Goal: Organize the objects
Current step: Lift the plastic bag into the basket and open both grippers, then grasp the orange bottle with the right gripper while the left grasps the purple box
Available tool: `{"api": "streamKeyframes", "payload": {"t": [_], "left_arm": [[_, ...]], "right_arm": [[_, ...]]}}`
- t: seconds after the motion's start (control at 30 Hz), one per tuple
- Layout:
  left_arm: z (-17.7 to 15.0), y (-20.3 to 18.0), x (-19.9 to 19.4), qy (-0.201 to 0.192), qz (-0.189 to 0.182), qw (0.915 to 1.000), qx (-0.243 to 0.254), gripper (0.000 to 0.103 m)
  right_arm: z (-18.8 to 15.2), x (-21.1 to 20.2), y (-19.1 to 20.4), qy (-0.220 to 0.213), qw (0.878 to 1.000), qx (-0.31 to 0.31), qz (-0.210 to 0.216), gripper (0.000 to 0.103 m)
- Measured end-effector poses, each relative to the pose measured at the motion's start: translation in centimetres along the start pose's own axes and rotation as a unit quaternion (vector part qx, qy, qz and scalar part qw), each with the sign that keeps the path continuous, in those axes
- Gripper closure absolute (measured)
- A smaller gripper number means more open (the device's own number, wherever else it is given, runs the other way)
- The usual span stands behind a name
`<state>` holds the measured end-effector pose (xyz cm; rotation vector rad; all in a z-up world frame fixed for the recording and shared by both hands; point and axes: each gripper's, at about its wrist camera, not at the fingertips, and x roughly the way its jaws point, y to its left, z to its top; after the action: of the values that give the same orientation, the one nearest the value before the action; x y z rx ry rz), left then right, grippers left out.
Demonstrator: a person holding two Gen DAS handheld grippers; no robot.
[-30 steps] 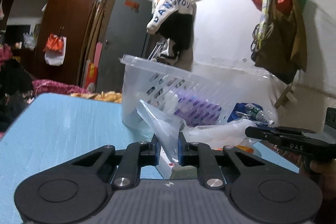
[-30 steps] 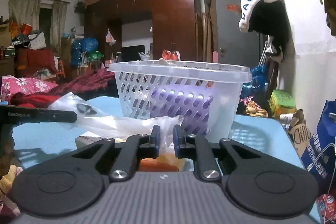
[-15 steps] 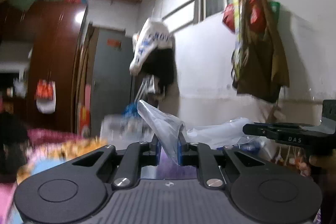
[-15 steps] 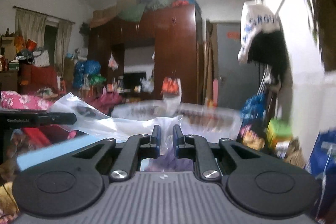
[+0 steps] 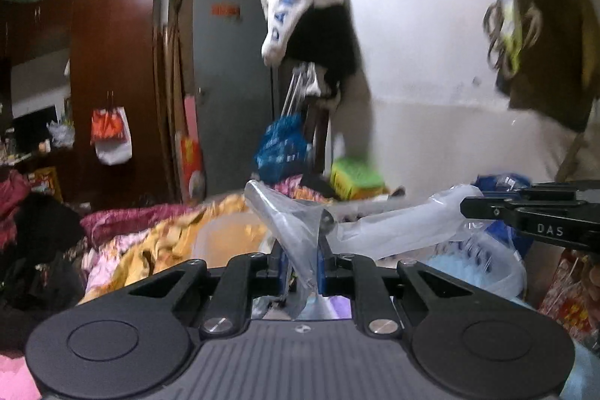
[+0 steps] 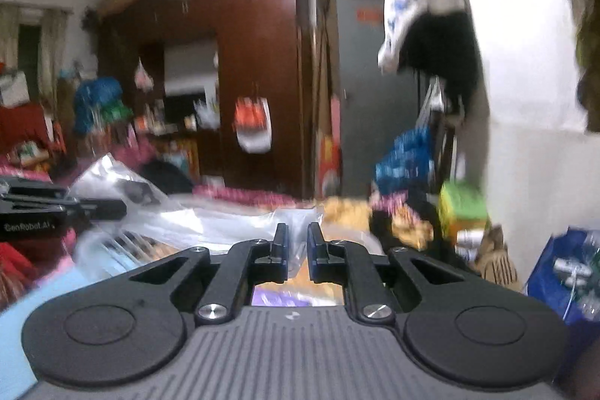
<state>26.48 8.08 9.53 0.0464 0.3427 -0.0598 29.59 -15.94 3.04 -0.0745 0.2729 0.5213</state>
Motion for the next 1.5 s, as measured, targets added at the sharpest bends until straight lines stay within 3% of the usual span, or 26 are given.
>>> {"api": "streamKeyframes", "payload": {"t": [0.23,0.3,0.33,0.37,0.4,0.47,0.53,0.63,0.7,0.83,1.03,1.2,1.37,1.5], "left_arm": [[-1.2,1.4,1.3,0.023,0.002,0.9996,-0.017,0.084],[-1.3,1.4,1.6,0.026,0.006,0.9996,-0.014,0.076],[-1.5,1.4,1.7,0.024,0.009,0.9996,-0.009,0.069],[-1.3,1.3,2.2,0.024,0.016,0.9996,-0.004,0.056],[-1.5,1.2,2.2,0.023,0.025,0.9994,0.002,0.041],[-1.6,1.1,1.7,0.009,0.041,0.9991,0.005,0.028],[-1.7,1.1,0.4,-0.01,0.04,0.9991,-0.001,0.027],[-2.0,0.8,-2.3,-0.042,0.02,0.9988,-0.014,0.017],[-2.8,0.3,-4.2,-0.06,0.008,0.9981,-0.014,0.01],[-5.0,-0.5,-7.3,-0.077,-0.01,0.9969,-0.012,0.008],[-9.6,0.0,-9.7,-0.067,-0.037,0.9956,-0.055,0.007],[-11.5,-0.3,-7.7,-0.026,-0.043,0.9968,-0.063,0.007],[-12.3,-1.2,-5.6,0.01,-0.05,0.9965,-0.067,0.007],[-12.3,-2.7,-4.2,0.037,-0.042,0.9966,-0.06,0.007]], "right_arm": [[-0.7,2.3,0.5,0.037,0.999,0.006,0.002,0.091],[-0.5,2.4,0.7,0.041,0.999,0.001,-0.005,0.091],[-0.5,2.4,0.7,0.043,0.999,0.003,-0.008,0.089],[-0.3,2.4,0.5,0.044,0.999,0.005,-0.014,0.087],[-0.3,2.3,0.4,0.044,0.999,0.006,-0.023,0.08],[-0.1,2.2,-0.2,0.04,0.999,0.006,-0.037,0.058],[-0.2,1.4,-0.6,0.029,0.998,0.016,-0.043,0.029],[-0.5,-0.6,-0.8,0.006,0.999,0.025,-0.046,0.001],[-1.1,-2.5,-0.8,-0.013,0.999,0.023,-0.035,0.0],[-3.0,-5.4,-1.2,-0.025,0.998,0.051,-0.009,0.0],[-8.1,-8.9,-1.4,-0.026,0.995,0.093,0.022,0.0],[-11.4,-8.9,0.0,0.002,0.992,0.104,0.067,0.0],[-11.7,-6.7,1.8,0.025,0.994,0.072,0.072,0.0],[-12.0,-6.3,2.3,0.036,0.994,0.066,0.078,0.011]]}}
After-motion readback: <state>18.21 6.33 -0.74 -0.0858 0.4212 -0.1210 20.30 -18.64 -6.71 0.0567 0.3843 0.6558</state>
